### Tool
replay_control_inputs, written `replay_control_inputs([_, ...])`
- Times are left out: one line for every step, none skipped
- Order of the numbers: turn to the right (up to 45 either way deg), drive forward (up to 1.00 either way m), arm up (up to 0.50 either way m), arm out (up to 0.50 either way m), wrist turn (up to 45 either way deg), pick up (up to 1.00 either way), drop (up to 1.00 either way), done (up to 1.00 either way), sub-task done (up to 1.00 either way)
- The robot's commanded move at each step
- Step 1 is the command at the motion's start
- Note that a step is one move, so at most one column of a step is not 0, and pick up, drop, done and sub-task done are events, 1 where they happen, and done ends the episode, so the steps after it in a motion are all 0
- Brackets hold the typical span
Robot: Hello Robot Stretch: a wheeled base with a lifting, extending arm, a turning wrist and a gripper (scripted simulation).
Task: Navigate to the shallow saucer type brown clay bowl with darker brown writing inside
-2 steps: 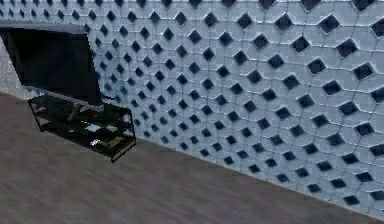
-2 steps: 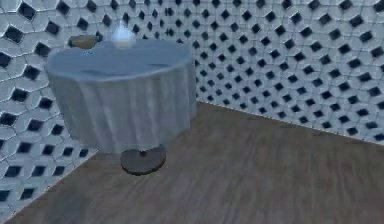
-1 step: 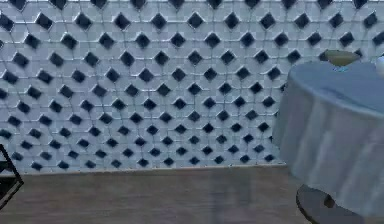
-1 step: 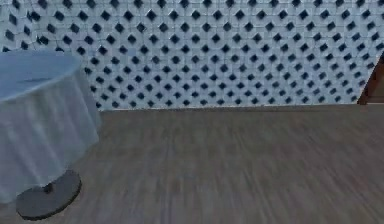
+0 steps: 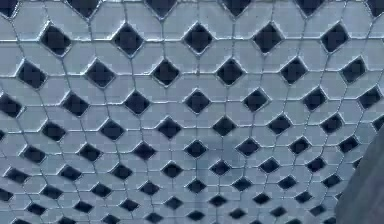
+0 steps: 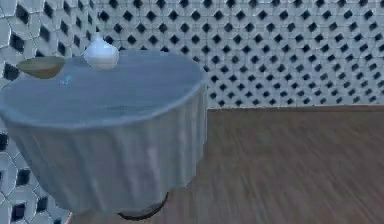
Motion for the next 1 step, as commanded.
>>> replay_control_inputs([45.0, 0.00, 0.00, 0.00, 0.0, 0.00, 0.00, 0.00, 0.00])
